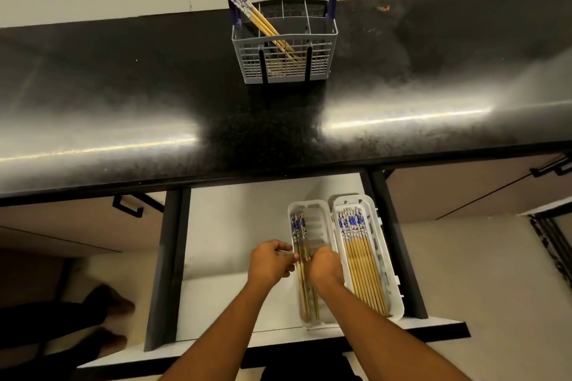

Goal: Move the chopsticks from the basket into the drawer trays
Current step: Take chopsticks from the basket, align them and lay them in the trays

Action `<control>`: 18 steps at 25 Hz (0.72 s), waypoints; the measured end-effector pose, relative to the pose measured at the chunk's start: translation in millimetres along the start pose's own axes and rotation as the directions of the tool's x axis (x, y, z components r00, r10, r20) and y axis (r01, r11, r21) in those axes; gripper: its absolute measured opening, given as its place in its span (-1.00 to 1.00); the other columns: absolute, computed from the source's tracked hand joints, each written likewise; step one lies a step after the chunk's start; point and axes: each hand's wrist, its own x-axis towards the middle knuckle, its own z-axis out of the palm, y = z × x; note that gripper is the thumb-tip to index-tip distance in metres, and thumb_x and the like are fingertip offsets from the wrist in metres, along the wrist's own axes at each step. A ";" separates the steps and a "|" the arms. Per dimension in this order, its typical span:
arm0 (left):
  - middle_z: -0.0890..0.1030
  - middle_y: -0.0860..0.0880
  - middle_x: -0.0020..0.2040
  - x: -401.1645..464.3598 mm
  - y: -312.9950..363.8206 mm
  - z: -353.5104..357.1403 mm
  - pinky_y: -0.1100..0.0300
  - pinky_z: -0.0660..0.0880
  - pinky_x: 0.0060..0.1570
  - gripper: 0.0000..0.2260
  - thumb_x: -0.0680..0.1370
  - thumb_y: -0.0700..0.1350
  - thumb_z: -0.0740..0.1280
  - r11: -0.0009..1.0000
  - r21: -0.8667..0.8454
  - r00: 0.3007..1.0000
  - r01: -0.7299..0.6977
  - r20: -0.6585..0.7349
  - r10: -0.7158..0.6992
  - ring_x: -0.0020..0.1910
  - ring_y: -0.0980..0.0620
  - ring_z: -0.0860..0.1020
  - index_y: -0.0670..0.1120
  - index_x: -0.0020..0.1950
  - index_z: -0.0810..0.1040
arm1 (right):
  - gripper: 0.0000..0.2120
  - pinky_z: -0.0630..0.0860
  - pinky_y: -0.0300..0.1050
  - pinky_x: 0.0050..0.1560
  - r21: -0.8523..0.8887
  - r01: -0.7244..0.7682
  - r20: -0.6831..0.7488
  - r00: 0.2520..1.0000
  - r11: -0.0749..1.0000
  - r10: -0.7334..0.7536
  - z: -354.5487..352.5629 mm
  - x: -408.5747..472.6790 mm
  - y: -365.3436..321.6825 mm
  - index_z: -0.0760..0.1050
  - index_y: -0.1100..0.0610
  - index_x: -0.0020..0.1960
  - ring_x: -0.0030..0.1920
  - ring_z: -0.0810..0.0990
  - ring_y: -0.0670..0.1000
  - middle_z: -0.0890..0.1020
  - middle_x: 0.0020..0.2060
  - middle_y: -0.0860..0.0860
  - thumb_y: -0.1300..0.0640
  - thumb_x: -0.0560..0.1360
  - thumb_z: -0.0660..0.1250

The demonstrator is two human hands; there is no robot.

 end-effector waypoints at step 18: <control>0.72 -0.12 -0.20 9.9 -3.9 -0.8 0.11 0.67 -0.23 -0.85 0.44 -0.22 0.54 0.998 -0.011 0.998 0.054 0.023 -0.054 -0.26 -0.04 0.70 -0.12 -0.05 0.64 | -0.90 0.51 -0.25 -0.26 -0.154 0.108 -0.052 0.992 0.982 -0.117 2.1 -5.8 2.8 0.58 0.16 0.07 -0.24 0.53 -0.06 0.65 -0.08 0.04 0.19 0.59 0.32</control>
